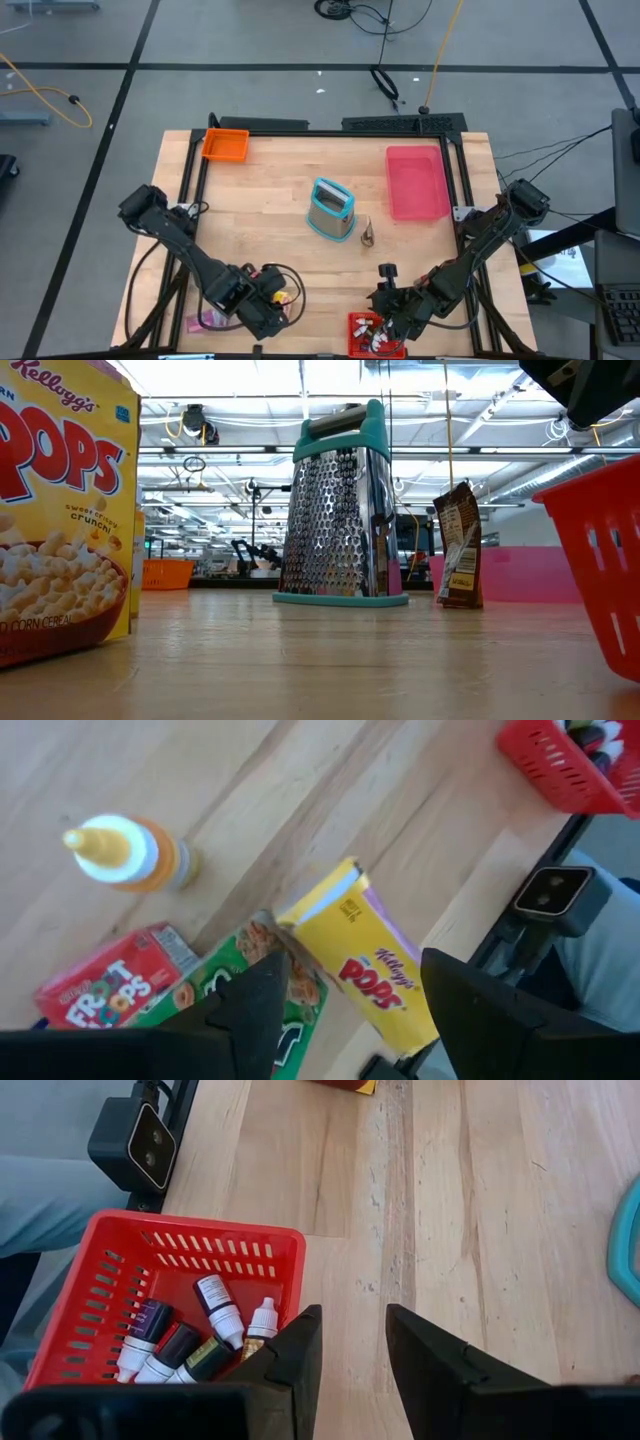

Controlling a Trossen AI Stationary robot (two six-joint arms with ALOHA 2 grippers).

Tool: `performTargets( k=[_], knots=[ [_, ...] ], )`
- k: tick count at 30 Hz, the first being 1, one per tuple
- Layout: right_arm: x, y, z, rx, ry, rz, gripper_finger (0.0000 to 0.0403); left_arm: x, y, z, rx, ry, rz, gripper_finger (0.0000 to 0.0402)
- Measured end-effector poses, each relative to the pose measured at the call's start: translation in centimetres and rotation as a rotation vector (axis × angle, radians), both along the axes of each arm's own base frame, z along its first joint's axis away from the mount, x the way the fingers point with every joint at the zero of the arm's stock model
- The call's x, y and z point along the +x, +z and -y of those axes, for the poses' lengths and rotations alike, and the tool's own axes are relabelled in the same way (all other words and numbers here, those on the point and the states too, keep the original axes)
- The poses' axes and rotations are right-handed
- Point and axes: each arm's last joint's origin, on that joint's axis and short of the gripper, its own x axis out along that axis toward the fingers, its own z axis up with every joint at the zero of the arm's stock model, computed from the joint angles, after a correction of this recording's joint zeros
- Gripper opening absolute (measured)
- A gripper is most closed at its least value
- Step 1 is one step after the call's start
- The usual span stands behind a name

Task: Pick & Place Kitchen Items
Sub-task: Put the yellow cereal box into the pink bin

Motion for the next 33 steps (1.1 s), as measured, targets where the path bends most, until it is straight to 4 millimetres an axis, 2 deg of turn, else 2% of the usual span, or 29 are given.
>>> performTargets(
  k=[9,18,21,29,33],
  knots=[
    [0.0,0.0,0.0,0.0,0.0,0.0,0.0105,0.1,-1.8,0.1,-0.02,0.01,0.016,0.0232],
    [0.0,0.0,0.0,0.0,0.0,0.0,0.0105,-0.3,-4.9,-0.2,-0.092,0.037,-0.029,0.0226],
    [0.0,0.0,0.0,0.0,0.0,0.0,0.0105,-0.3,-5.3,-0.2,-0.099,0.045,-0.04,0.0196],
    [0.0,0.0,0.0,-0.001,0.0,0.001,0.0105,-0.1,-4.9,-0.1,-0.107,0.022,-0.013,0.0075],
    [0.0,0.0,0.0,-0.003,0.0,0.002,0.0105,0.1,-4.3,0.1,-0.112,0.007,0.004,0.0052]
  ],
)
